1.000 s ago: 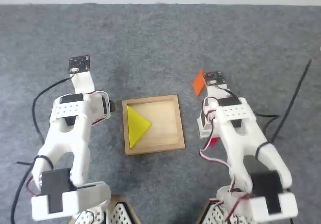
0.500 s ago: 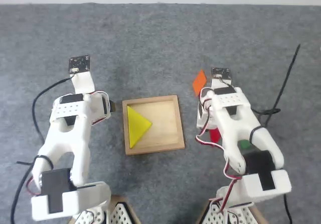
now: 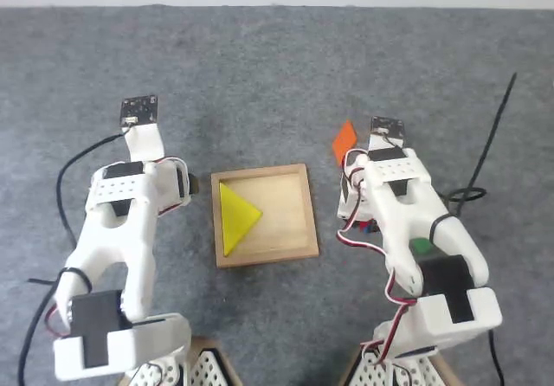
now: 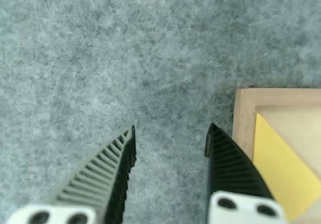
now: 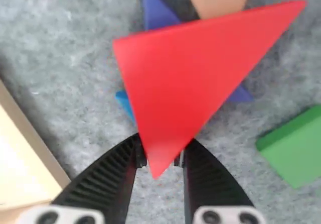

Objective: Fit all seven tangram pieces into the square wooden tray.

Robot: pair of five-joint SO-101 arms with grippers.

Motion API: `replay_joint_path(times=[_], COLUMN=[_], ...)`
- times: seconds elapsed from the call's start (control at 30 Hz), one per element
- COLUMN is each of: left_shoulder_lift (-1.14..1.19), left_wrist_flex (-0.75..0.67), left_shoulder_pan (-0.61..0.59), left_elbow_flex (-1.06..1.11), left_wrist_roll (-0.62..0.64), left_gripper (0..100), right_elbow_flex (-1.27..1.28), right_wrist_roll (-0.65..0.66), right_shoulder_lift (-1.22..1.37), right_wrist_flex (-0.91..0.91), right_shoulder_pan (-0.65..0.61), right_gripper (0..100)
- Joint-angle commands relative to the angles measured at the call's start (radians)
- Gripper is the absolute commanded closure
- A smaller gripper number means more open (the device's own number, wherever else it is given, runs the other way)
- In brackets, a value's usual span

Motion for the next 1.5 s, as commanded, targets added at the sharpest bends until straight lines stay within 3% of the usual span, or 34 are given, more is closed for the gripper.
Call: replay_joint_path(times=[0.0,0.3,0.53,0.67,0.73,0.8,0.83,0.97,1.03,1.1,1.17,1.33,1.47], left_shoulder_lift=[-0.046,-0.044,-0.044,-0.044,-0.044,-0.044,-0.044,-0.044,-0.044,-0.044,-0.044,-0.044,-0.044], left_wrist_flex=[-0.014,-0.015,-0.014,-0.015,-0.015,-0.018,-0.018,-0.018,-0.018,-0.018,-0.017,-0.017,-0.018], left_shoulder_pan=[0.003,0.003,0.003,0.003,0.003,0.003,0.005,0.005,0.005,0.005,0.005,0.005,0.005], left_elbow_flex=[-0.025,-0.022,-0.022,-0.022,-0.022,-0.022,-0.022,-0.022,-0.022,-0.022,-0.022,-0.022,-0.025], left_wrist_roll=[-0.018,-0.018,-0.02,-0.02,-0.02,-0.02,-0.02,-0.02,-0.02,-0.02,-0.02,-0.02,-0.02], left_gripper=[78,78,78,78,78,78,78,78,78,78,78,78,78], right_elbow_flex=[-0.054,-0.169,-0.18,-0.181,-0.183,-0.193,-0.199,-0.242,-0.276,-0.311,-0.351,-0.433,-0.459], right_wrist_roll=[-0.009,-0.009,-0.002,0.18,0.35,0.532,0.552,0.353,0.206,0.18,0.292,0.795,0.996], right_shoulder_lift=[-0.031,-0.234,-0.239,-0.202,-0.174,-0.134,-0.111,-0.025,0.016,0.047,0.076,0.111,0.065], right_wrist_flex=[-0.001,-0.005,-0.186,-0.199,-0.208,-0.202,-0.2,-0.199,-0.199,-0.199,-0.191,-0.073,0.068], right_shoulder_pan=[0.019,0.133,0.208,0.202,0.206,0.203,0.203,0.206,0.2,0.174,0.157,0.137,0.093], right_gripper=[96.5,96.7,96.7,96.7,95.5,88.6,83.1,65.6,64.5,64.5,64.5,64.5,64.5])
